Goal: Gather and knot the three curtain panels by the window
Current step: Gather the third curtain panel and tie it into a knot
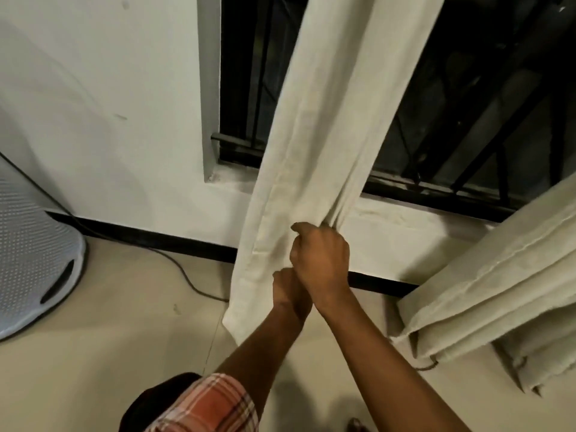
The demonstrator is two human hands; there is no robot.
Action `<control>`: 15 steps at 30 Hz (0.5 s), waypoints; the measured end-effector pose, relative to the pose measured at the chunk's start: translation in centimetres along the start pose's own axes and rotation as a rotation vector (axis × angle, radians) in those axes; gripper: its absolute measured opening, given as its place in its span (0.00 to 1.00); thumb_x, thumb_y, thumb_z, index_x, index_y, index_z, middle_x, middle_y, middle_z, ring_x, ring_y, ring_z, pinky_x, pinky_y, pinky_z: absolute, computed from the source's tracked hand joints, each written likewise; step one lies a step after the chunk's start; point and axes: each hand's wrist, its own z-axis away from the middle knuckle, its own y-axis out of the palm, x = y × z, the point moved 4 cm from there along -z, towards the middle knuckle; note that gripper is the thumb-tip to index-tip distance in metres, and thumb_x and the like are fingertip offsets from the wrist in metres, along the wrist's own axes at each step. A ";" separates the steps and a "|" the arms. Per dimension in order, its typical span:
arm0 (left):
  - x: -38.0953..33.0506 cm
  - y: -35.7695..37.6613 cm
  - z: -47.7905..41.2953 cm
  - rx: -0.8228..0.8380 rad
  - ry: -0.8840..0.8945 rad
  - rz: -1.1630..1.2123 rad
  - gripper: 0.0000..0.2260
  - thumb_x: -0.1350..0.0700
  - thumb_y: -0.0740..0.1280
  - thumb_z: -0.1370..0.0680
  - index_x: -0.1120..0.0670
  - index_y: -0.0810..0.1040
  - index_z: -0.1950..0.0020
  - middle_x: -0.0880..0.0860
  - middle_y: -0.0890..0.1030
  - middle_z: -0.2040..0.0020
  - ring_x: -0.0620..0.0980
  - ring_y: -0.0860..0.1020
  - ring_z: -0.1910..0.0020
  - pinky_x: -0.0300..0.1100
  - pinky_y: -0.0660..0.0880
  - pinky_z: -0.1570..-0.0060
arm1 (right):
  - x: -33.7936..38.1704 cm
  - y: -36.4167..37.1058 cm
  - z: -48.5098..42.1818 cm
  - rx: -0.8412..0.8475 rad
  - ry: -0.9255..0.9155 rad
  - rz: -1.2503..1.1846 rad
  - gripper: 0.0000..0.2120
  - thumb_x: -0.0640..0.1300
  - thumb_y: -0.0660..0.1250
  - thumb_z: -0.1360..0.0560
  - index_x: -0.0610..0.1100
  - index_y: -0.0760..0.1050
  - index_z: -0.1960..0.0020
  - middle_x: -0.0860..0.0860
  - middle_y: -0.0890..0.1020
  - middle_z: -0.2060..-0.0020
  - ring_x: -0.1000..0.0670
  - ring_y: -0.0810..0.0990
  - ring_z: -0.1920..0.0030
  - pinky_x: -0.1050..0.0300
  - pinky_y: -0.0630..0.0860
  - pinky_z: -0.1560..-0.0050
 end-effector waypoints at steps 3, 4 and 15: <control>5.0 5.2 2.2 -0.022 -0.146 -0.227 0.08 0.56 0.64 0.21 0.57 0.79 0.46 0.56 0.81 0.51 0.51 0.80 0.52 0.35 0.74 0.56 | -1.8 5.9 2.4 0.141 0.027 0.004 0.13 0.35 0.71 0.39 0.47 0.84 0.57 0.45 0.81 0.72 0.43 0.80 0.71 0.61 0.70 0.74; 7.1 7.3 3.3 0.067 -0.195 -0.225 0.08 0.55 0.69 0.25 0.58 0.81 0.51 0.57 0.82 0.54 0.51 0.81 0.56 0.33 0.73 0.61 | -2.2 8.5 3.9 0.277 0.002 0.045 0.11 0.36 0.70 0.37 0.47 0.83 0.57 0.45 0.82 0.69 0.43 0.81 0.67 0.60 0.70 0.72; 8.4 10.5 4.3 0.075 -0.034 -0.146 0.17 0.60 0.53 0.33 0.53 0.83 0.66 0.49 0.81 0.67 0.46 0.79 0.72 0.32 0.72 0.69 | -2.7 10.1 5.1 -0.138 -0.030 -0.005 0.11 0.40 0.70 0.32 0.44 0.81 0.49 0.47 0.83 0.56 0.45 0.81 0.56 0.53 0.76 0.57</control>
